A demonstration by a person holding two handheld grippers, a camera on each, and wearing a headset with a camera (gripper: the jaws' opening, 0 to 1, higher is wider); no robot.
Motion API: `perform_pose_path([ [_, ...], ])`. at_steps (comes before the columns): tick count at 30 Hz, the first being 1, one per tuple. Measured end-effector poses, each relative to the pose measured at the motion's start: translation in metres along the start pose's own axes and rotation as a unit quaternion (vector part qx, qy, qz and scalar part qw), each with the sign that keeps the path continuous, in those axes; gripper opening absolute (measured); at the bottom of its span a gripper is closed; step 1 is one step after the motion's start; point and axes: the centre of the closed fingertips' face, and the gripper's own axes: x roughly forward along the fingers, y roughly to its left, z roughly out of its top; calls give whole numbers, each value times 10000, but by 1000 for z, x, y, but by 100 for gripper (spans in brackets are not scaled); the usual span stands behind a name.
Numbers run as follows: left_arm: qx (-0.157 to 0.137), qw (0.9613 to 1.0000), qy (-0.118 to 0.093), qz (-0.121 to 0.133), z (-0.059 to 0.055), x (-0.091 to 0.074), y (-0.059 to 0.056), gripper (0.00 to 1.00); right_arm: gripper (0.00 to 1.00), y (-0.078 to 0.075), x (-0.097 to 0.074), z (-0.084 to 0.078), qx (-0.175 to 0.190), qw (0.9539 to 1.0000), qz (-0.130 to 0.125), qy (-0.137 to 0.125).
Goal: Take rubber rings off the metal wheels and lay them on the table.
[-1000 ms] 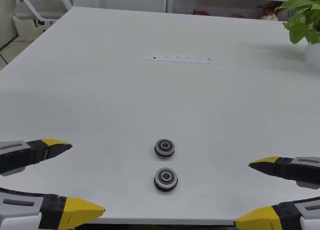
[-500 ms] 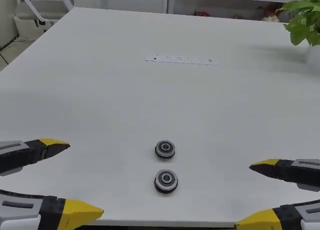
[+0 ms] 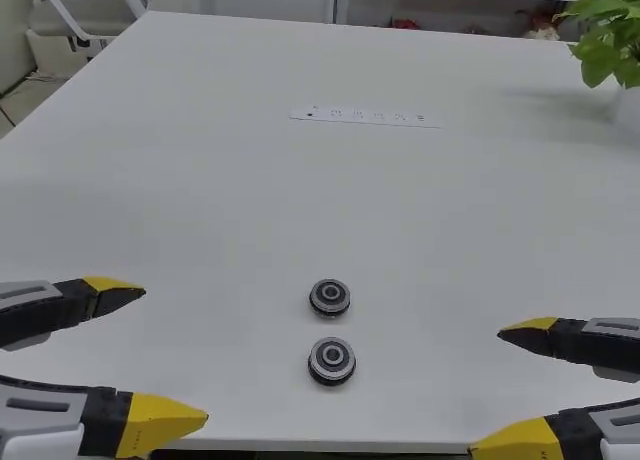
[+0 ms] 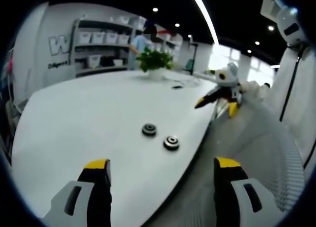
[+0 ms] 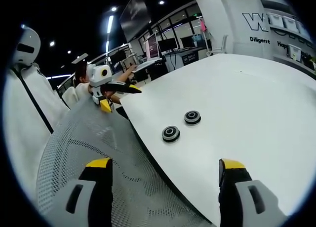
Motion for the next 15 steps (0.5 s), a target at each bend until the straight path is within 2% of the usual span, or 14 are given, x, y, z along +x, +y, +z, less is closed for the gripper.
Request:
perform_pose_path([
  [6,37,10000,-20,15,1,0,1,84,85,0,0,0,15,10000,4,-19],
  [9,3,10000,36,22,0,0,2,82,84,-1,0,0,22,10000,-8,-15],
  [15,94,9997,-218,32,12,-1,2,82,84,-2,0,0,24,10000,-14,-43],
])
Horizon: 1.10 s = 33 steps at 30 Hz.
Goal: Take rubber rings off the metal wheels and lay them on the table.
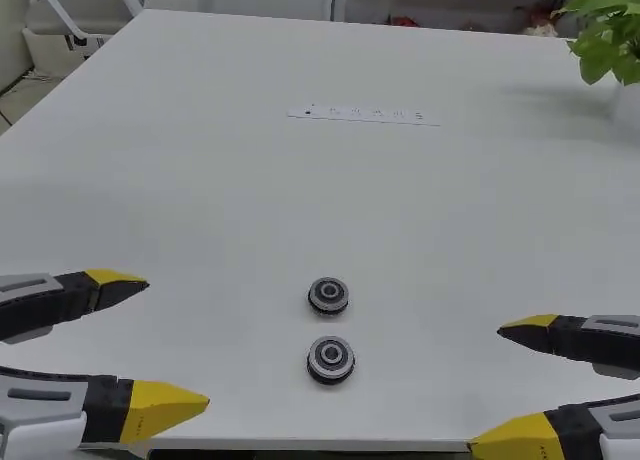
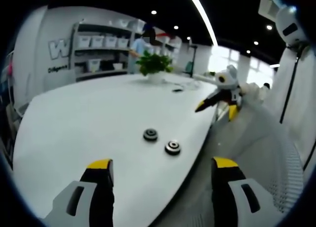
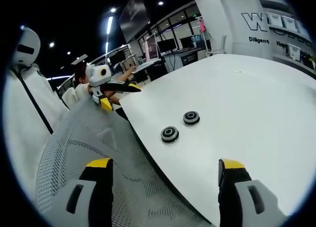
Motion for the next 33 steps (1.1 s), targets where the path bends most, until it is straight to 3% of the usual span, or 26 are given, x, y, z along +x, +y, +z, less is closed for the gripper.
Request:
perform_pose_path([
  [3,1,10000,-71,24,4,-1,1,83,84,0,0,1,-7,10000,8,-37],
  [10,141,9999,18,52,7,-2,1,84,83,-1,-1,2,-54,10000,9,-52],
  [16,350,9993,-8,110,16,-3,1,87,80,-3,-5,5,-133,9999,-14,-96],
  [21,508,9986,-93,85,28,-4,1,87,79,-5,-9,14,-198,9996,-46,-205],
  [29,688,9976,-31,-15,33,2,-2,88,78,-4,-10,27,-317,9990,-40,-312],
  [33,780,9969,-85,-84,40,5,-5,88,78,-3,-11,36,-385,9985,-32,-384],
])
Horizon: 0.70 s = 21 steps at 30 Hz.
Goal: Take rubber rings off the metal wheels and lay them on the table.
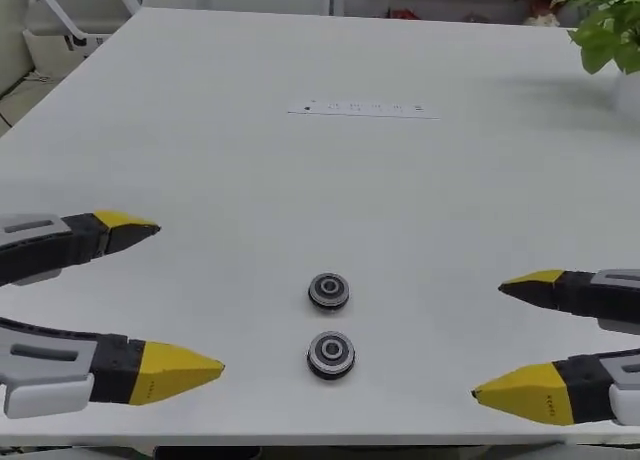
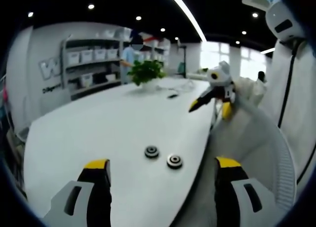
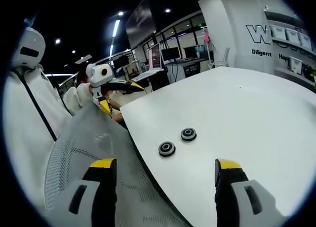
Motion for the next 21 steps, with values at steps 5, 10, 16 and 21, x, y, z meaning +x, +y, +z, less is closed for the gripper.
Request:
perform_pose_path([
  [5,144,9998,-24,-109,8,4,-3,88,77,-2,1,9,-85,9999,-2,-52],
  [10,232,9995,46,-213,8,8,-3,89,75,-1,2,18,-209,9997,29,-113],
  [16,435,9984,36,-348,19,12,-5,89,75,-1,3,29,-354,9992,57,-158],
  [21,620,9973,17,-386,30,18,-2,88,74,-1,3,46,-492,9983,69,-293],
])
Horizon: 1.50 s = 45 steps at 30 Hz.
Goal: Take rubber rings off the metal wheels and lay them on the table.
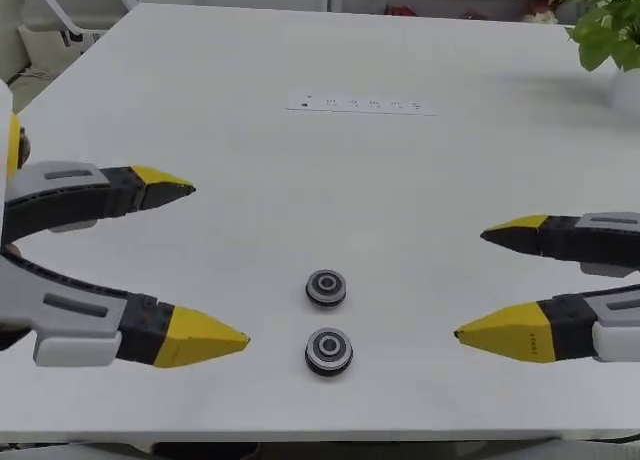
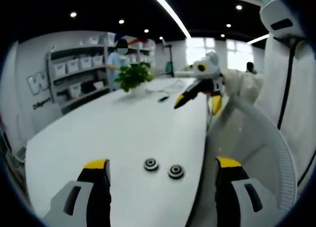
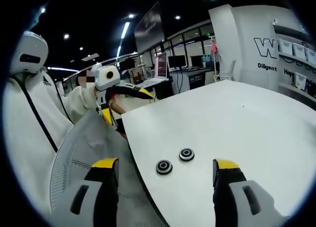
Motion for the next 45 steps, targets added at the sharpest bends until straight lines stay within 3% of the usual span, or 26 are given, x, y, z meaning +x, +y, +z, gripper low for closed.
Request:
perform_pose_path([
  [13,348,9994,-33,23,26,12,16,87,70,-2,9,32,-338,9992,73,-201],
  [21,475,9987,-185,-60,41,25,25,87,68,-9,27,53,-595,9977,109,-294],
  [28,446,9988,-101,-193,32,45,30,87,64,-7,46,59,-729,9960,294,-420],
  [32,645,9969,-196,-412,26,56,21,86,63,-7,56,57,-743,9951,380,-526],
  [36,601,9962,-280,-568,17,66,14,85,61,-5,63,51,-814,9935,491,-633],
  [41,583,9960,-335,-581,8,74,13,84,59,-7,69,46,-824,9909,577,-896],
  [45,614,9962,-326,-519,-4,78,13,83,56,-6,75,32,-726,9927,671,-689],
])
